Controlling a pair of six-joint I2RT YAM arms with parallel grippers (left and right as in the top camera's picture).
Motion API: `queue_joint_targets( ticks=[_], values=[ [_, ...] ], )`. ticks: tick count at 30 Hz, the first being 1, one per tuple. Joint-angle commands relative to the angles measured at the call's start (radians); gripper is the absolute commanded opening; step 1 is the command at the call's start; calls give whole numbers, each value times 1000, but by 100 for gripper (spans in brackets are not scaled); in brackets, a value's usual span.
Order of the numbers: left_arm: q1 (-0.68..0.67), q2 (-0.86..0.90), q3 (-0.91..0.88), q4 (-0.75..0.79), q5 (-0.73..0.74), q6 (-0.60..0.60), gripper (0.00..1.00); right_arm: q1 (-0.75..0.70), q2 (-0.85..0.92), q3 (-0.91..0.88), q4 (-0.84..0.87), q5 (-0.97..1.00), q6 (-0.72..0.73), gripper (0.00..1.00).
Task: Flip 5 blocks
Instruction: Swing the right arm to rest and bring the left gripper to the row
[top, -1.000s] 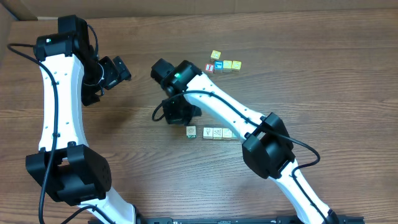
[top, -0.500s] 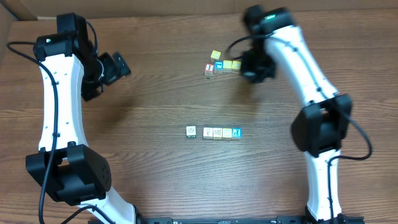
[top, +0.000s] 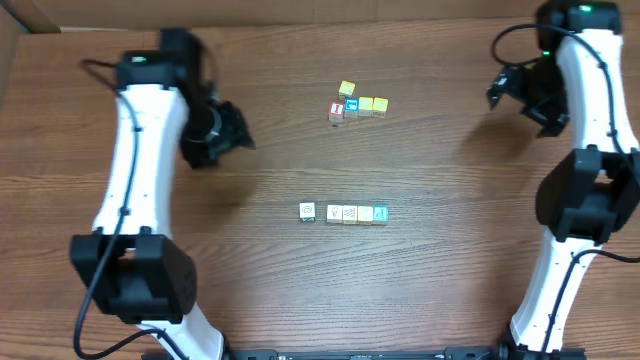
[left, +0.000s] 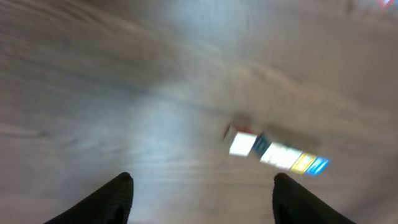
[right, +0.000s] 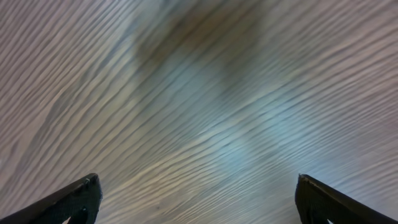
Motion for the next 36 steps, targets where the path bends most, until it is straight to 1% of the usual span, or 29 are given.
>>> queue_joint_targets(
  ticks=[1, 2, 3, 4, 5, 6, 7, 9, 14, 16, 20, 24, 31, 36],
  values=[
    [-85, 11, -11, -12, -89, 5, 64, -46, -37, 14, 18, 10, -1, 100],
    [-104, 11, -11, -9, -88, 4, 63, -61, -37, 14, 33, 10, -2, 100],
    [-121, 11, -11, -5, -79, 0, 60, -71, -37, 14, 47, 10, -1, 100],
    [-135, 11, -11, -3, -72, -4, 43, -80, -37, 14, 60, 10, -2, 100],
    [-152, 11, -11, -2, -73, -17, 20, -90, -37, 14, 79, 10, -1, 100],
    [-169, 12, -11, -1, -82, -19, 7, -97, -37, 14, 94, 10, -2, 100],
    [-185, 15, -11, -2, -101, -23, 4, -103, -37, 14, 113, 10, -1, 100],
    [-216, 21, -11, -8, -151, -43, 4, -110, -37, 14, 152, 10, -1, 100],
    [-280, 27, -42, -5, -163, -65, 4, -114, -37, 14, 227, 10, -2, 100],
    [-301, 27, -98, 21, -193, -108, 4, -114, -37, 14, 253, 10, -1, 100],
    [-298, 27, -189, 63, -195, -113, 4, -114, -37, 14, 262, 10, -1, 100],
    [-295, 27, -299, 160, -146, -109, 4, -114, -37, 14, 262, 10, -1, 100],
    [-295, 27, -457, 393, -148, -58, 4, -114, -37, 14, 262, 10, -2, 100],
    [-296, 27, -523, 494, -148, -59, 4, -114, -37, 14, 262, 10, -1, 100]
  ],
)
